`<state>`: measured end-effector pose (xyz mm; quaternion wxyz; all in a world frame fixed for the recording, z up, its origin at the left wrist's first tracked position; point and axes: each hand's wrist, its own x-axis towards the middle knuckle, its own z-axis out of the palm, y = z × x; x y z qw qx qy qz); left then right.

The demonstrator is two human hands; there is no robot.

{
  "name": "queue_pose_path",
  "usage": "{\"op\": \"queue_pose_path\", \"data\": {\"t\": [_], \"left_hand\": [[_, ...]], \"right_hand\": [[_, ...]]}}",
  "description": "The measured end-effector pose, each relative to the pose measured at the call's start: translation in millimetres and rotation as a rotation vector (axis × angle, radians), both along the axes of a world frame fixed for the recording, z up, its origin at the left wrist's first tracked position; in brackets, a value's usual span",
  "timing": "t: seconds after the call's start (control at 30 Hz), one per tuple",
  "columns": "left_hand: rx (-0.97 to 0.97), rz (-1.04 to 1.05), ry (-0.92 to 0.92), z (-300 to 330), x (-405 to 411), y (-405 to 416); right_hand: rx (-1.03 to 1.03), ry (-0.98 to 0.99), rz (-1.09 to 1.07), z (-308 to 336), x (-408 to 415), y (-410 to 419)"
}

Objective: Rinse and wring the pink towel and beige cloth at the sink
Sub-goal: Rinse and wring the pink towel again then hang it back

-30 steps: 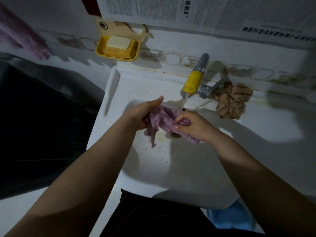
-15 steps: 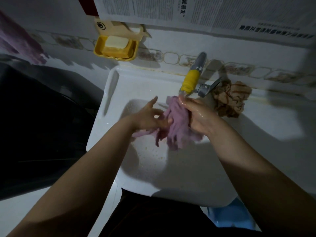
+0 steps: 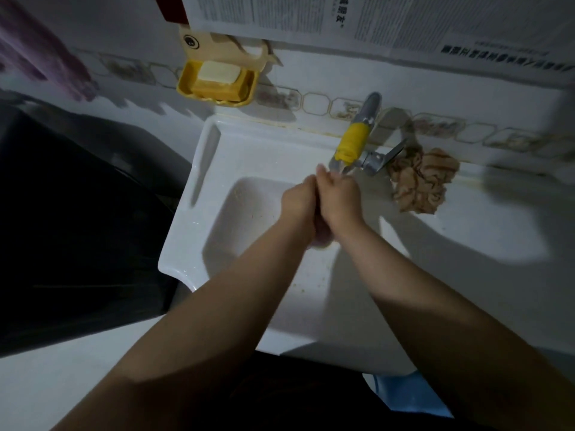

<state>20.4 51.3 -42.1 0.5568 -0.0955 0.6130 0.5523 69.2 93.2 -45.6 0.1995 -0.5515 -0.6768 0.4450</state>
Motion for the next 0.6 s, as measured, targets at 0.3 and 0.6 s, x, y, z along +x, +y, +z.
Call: {"op": "queue_pose_path", "data": {"t": [0.3, 0.6], "left_hand": [[-0.054, -0.032, 0.179, -4.5, -0.2, 4.1], [0.023, -0.751, 0.173, 19.1, -17.6, -17.3]], "right_hand": [[0.062, -0.052, -0.025, 1.4, -4.9, 13.1], [-0.035, -0.093, 0.055, -3.0, 20.1, 26.5]]}}
